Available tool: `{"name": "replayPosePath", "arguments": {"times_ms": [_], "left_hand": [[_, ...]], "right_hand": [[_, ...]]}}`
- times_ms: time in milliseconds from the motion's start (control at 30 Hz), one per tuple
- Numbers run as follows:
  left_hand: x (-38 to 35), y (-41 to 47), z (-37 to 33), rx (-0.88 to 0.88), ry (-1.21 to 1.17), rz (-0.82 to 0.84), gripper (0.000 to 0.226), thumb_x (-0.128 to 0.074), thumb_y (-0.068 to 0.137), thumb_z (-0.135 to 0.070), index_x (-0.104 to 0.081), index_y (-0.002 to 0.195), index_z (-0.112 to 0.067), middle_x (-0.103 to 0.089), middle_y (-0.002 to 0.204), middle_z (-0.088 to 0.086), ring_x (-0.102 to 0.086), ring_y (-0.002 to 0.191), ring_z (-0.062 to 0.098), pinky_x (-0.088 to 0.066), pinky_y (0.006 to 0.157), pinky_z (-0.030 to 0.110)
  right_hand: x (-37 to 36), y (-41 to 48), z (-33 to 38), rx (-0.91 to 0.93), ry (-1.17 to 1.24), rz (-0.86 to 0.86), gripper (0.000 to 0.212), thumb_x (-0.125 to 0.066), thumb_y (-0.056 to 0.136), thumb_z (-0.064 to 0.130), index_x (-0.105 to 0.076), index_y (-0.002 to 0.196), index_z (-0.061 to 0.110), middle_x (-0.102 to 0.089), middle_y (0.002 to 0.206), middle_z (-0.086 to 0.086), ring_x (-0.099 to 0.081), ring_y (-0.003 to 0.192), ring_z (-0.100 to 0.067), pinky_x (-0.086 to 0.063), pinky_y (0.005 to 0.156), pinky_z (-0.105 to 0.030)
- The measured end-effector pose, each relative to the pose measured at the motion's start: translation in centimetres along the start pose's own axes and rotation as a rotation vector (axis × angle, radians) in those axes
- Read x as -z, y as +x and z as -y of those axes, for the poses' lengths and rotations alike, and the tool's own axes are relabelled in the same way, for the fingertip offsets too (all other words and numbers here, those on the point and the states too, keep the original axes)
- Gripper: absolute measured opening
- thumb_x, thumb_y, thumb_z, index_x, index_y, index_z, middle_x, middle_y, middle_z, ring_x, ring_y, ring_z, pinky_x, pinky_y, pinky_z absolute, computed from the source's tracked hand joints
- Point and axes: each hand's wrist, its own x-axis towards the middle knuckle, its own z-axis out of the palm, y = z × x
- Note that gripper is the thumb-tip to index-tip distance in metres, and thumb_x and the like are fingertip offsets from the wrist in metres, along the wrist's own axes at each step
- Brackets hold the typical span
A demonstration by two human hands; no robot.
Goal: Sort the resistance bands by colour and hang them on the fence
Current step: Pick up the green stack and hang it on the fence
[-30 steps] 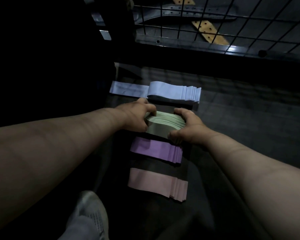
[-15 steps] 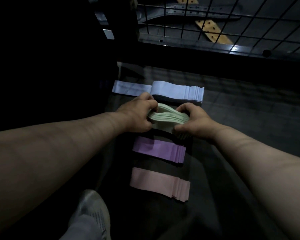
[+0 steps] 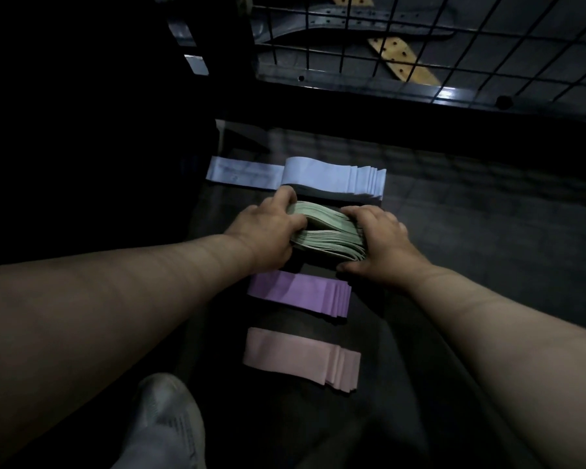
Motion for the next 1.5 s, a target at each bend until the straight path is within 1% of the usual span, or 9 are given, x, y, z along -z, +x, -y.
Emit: {"name": "replayPosePath", "arguments": {"times_ms": [267, 400, 467, 567, 733, 800, 933, 1300, 1500], "left_hand": [[-0.3, 1.0, -1.3, 0.033, 0.008, 0.120, 0.042, -0.067, 0.080, -0.040, -0.058, 0.121, -0.033, -0.018, 0.148, 0.006, -0.041, 0.126, 0.030, -0.045, 0.092, 0.041], [-0.4, 1.4, -1.2, 0.022, 0.022, 0.121, 0.042, -0.065, 0.084, -0.038, -0.058, 0.124, -0.032, -0.026, 0.143, 0.006, -0.043, 0.122, 0.030, -0.046, 0.089, 0.040], [-0.4, 1.4, -1.1, 0.020, 0.022, 0.119, 0.040, -0.064, 0.084, -0.039, -0.059, 0.122, -0.030, -0.026, 0.143, 0.006, -0.043, 0.122, 0.030, -0.047, 0.089, 0.040], [-0.7, 1.3, -1.1, 0.023, 0.019, 0.124, 0.040, -0.064, 0.084, -0.040, -0.058, 0.122, -0.030, -0.025, 0.144, 0.006, -0.042, 0.123, 0.030, -0.048, 0.089, 0.040], [-0.5, 1.5, -1.3, 0.027, 0.000, 0.136, 0.041, -0.066, 0.082, -0.040, -0.059, 0.121, -0.031, -0.023, 0.144, 0.007, -0.040, 0.126, 0.030, -0.047, 0.092, 0.041], [-0.5, 1.6, -1.4, 0.027, -0.005, 0.142, 0.042, -0.067, 0.082, -0.040, -0.058, 0.122, -0.032, -0.022, 0.144, 0.007, -0.039, 0.128, 0.030, -0.046, 0.094, 0.041], [-0.5, 1.5, -1.3, 0.024, -0.022, 0.156, 0.044, -0.068, 0.081, -0.039, -0.058, 0.123, -0.034, -0.020, 0.145, 0.006, -0.037, 0.130, 0.029, -0.048, 0.096, 0.041], [-0.3, 1.5, -1.0, -0.003, -0.032, 0.165, 0.043, -0.068, 0.082, -0.040, -0.059, 0.123, -0.032, -0.016, 0.151, 0.000, -0.035, 0.130, 0.027, -0.048, 0.089, 0.039], [-0.2, 1.5, -0.7, -0.014, -0.067, 0.149, 0.043, -0.070, 0.081, -0.039, -0.061, 0.122, -0.029, -0.019, 0.150, -0.005, -0.035, 0.130, 0.024, -0.049, 0.089, 0.038]], "right_hand": [[1.0, -0.3, -0.9, -0.043, 0.126, 0.072, 0.116, -0.092, 0.056, 0.048, -0.026, 0.150, 0.040, -0.035, 0.148, 0.004, -0.028, 0.140, -0.019, -0.023, 0.116, -0.038], [1.3, -0.3, -1.3, -0.070, 0.248, 0.131, 0.080, -0.072, 0.075, 0.063, -0.033, 0.143, 0.048, -0.044, 0.144, 0.008, -0.038, 0.135, -0.016, -0.032, 0.116, -0.042], [1.5, 0.0, -1.6, -0.113, 0.471, 0.108, 0.048, -0.060, 0.086, 0.041, -0.049, 0.132, 0.046, -0.056, 0.134, 0.007, -0.055, 0.123, -0.017, -0.044, 0.108, -0.042], [2.3, 0.1, -1.9, -0.180, 0.652, 0.099, 0.045, -0.051, 0.084, -0.002, -0.062, 0.115, 0.029, -0.066, 0.113, 0.004, -0.063, 0.107, -0.018, -0.052, 0.087, -0.026], [3.3, 0.4, -2.5, -0.206, 0.621, 0.086, 0.045, -0.057, 0.083, -0.010, -0.063, 0.114, 0.022, -0.067, 0.105, 0.002, -0.064, 0.097, -0.019, -0.055, 0.082, -0.029], [3.4, 0.6, -2.9, -0.230, 0.594, 0.066, 0.038, -0.066, 0.085, 0.005, -0.065, 0.112, 0.030, -0.068, 0.109, 0.003, -0.066, 0.099, -0.019, -0.057, 0.089, -0.037], [3.3, 0.6, -2.6, -0.237, 0.462, 0.060, 0.025, -0.074, 0.085, 0.035, -0.063, 0.108, 0.034, -0.066, 0.104, 0.007, -0.064, 0.094, -0.011, -0.054, 0.085, -0.030], [3.5, 1.3, -0.3, -0.025, 0.049, -0.070, 0.048, -0.075, 0.075, 0.045, -0.051, 0.113, 0.028, -0.058, 0.103, 0.006, -0.059, 0.092, -0.018, -0.053, 0.083, -0.039], [3.4, 1.5, 0.9, 0.052, -0.144, 0.005, 0.075, -0.072, 0.079, 0.042, -0.037, 0.145, 0.036, -0.055, 0.118, 0.001, -0.052, 0.113, -0.022, -0.044, 0.094, -0.035]]}}
